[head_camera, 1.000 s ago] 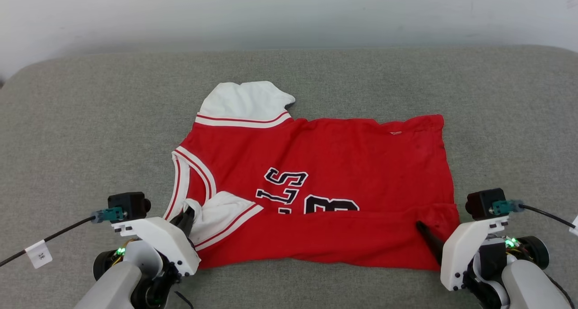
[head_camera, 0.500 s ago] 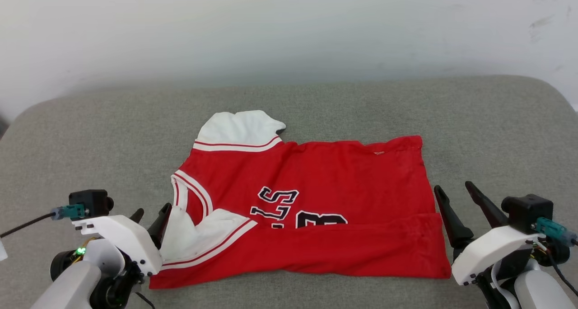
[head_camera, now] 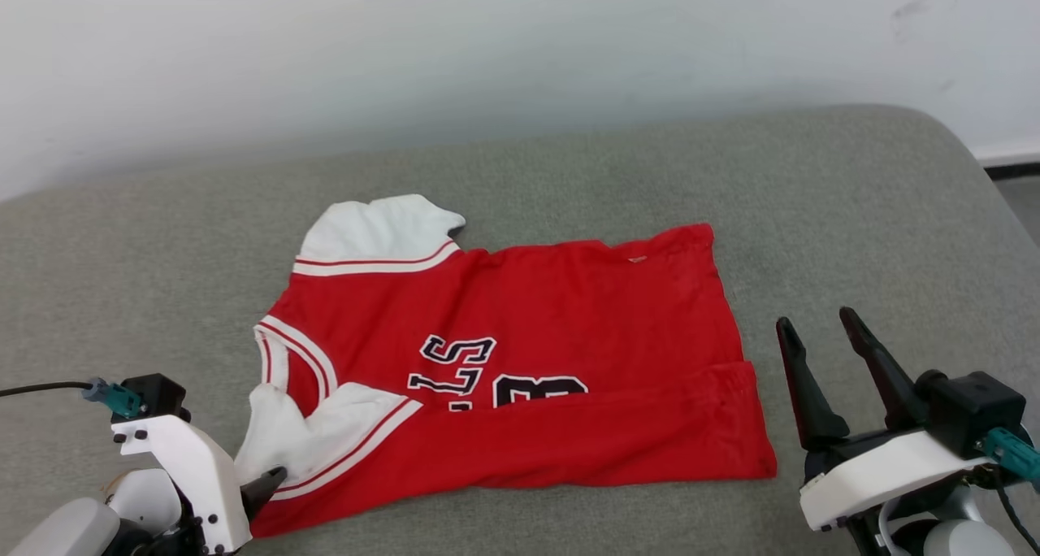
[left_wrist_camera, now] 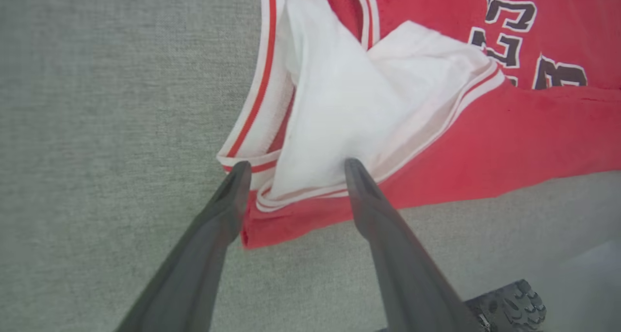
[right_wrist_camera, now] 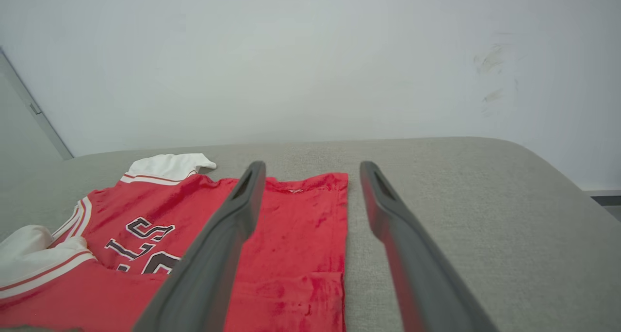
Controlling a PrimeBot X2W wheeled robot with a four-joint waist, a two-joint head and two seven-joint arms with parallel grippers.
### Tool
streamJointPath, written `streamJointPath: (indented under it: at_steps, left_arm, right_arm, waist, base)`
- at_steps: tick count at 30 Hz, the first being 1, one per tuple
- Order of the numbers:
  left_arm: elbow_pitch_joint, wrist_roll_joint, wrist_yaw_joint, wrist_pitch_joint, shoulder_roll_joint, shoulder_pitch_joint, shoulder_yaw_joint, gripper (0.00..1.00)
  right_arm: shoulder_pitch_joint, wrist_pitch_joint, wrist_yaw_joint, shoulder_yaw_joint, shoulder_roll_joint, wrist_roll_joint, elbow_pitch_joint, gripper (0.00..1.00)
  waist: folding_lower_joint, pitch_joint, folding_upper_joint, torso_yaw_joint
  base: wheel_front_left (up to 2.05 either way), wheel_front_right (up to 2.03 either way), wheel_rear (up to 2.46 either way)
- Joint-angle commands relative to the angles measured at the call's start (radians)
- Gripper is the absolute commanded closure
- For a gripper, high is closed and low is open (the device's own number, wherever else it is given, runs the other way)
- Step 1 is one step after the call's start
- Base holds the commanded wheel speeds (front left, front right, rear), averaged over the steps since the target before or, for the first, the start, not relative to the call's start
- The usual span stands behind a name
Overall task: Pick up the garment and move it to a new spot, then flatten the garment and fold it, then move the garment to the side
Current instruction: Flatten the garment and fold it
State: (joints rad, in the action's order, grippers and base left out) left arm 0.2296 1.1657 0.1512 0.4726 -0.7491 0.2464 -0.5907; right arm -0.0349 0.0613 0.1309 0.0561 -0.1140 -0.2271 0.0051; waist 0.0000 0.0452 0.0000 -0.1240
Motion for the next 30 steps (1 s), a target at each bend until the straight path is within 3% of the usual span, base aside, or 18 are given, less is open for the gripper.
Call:
streamJointPath:
  at_steps: [1, 9, 12, 20, 23, 30]
  left_arm:
    - [-0.003, 0.02, 0.009, 0.026, -0.007, -0.004, 0.006, 0.0]
    - [0.046, 0.069, -0.008, 0.142, 0.013, -0.001, -0.031, 0.0]
    - [0.068, 0.082, -0.027, 0.139, 0.05, -0.009, -0.04, 1.0]
    - [0.096, 0.024, -0.069, 0.019, 0.068, 0.031, -0.025, 1.0]
    - [0.077, -0.009, -0.067, -0.029, 0.061, 0.06, -0.013, 1.0]
    - [-0.034, -0.067, -0.045, -0.084, 0.047, 0.105, -0.002, 1.0]
  right_arm:
    - [0.012, -0.012, -0.001, 0.005, 0.014, 0.004, -0.03, 0.0]
    - [-0.008, -0.031, -0.001, 0.01, 0.031, 0.012, -0.067, 0.0]
    - [-0.009, -0.04, -0.001, 0.001, 0.028, 0.01, -0.071, 0.0]
    - [0.011, -0.16, -0.001, -0.049, -0.008, -0.049, -0.075, 0.0]
    - [0.004, -0.281, 0.0, -0.076, -0.031, -0.086, -0.056, 0.0]
    - [-0.048, -0.671, 0.0, -0.121, -0.085, -0.141, 0.02, 0.0]
  waist:
    - [0.0, 0.049, 0.0, -0.025]
    - [0.0, 0.106, 0.0, -0.041]
    - [0.0, 0.107, 0.0, -0.039]
    - [0.0, 0.074, 0.0, 0.001]
    - [0.0, 0.068, 0.0, 0.021]
    - [0.0, 0.097, 0.0, 0.071]
  base:
    - [0.0, 0.0, 0.0]
    - [0.0, 0.0, 0.0]
    - [0.0, 0.0, 0.0]
    - [0.0, 0.0, 0.0]
    - [0.0, 0.0, 0.0]
    - [0.0, 0.0, 0.0]
